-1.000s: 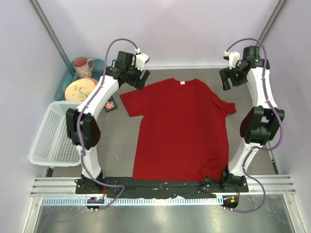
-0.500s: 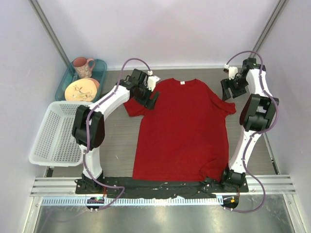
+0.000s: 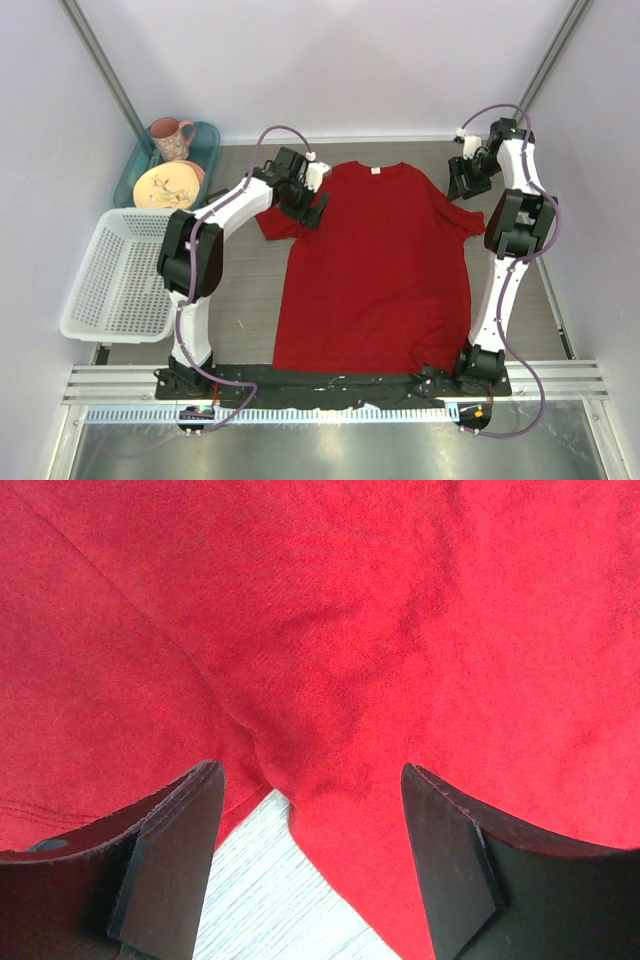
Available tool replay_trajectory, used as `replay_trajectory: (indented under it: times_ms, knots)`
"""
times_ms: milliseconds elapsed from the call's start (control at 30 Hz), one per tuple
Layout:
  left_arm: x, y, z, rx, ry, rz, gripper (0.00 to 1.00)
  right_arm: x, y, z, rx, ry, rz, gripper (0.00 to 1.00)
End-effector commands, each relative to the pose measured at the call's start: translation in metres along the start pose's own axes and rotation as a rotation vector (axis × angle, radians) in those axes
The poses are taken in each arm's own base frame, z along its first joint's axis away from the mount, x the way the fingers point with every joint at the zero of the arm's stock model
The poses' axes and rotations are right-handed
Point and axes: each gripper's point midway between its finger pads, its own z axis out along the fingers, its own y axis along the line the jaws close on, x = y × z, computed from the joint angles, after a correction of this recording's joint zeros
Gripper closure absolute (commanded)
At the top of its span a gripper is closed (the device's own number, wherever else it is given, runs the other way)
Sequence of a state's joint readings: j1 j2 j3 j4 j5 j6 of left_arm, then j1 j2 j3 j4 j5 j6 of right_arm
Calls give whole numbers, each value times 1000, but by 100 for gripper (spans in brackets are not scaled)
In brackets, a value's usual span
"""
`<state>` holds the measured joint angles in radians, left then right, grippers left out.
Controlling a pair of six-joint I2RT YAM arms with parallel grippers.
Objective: Pin the brooch onto the clothing
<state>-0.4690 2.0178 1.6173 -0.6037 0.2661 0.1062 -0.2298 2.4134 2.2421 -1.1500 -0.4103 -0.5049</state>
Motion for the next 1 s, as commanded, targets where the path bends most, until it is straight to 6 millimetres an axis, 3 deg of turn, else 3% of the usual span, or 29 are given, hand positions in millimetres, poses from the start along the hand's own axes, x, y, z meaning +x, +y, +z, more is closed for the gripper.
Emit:
replay_trajectory:
  times_ms: [0,267,333,467,533,600,667,700,800,967]
  knots:
    - [-19,1,3,7,-58,-8,25,-2,7,-6,-7,-12,-5,40]
    - [-15,2,10,14,-43,-25,25,6,6,6,-14,17,3,52]
    - [-15,1,11,15,-41,-24,25,5,4,7,-9,11,-2,64]
    - [-9,3,17,17,-25,-34,26,1,5,2,-3,-1,-11,76]
    - [-7,2,20,19,-18,-38,28,-2,3,-1,13,-9,-23,93]
    - [-4,2,23,20,-9,-47,28,-3,0,-4,27,-12,-28,99]
    - [-5,3,22,21,-9,-50,28,-1,2,-4,23,-1,-26,96]
    - [-4,3,23,23,-5,-53,28,-1,3,-3,17,0,-27,86]
    - [-6,2,22,24,-9,-50,28,2,4,-4,10,8,-27,70]
    - [-4,2,24,24,-3,-50,28,5,4,2,2,21,-16,69]
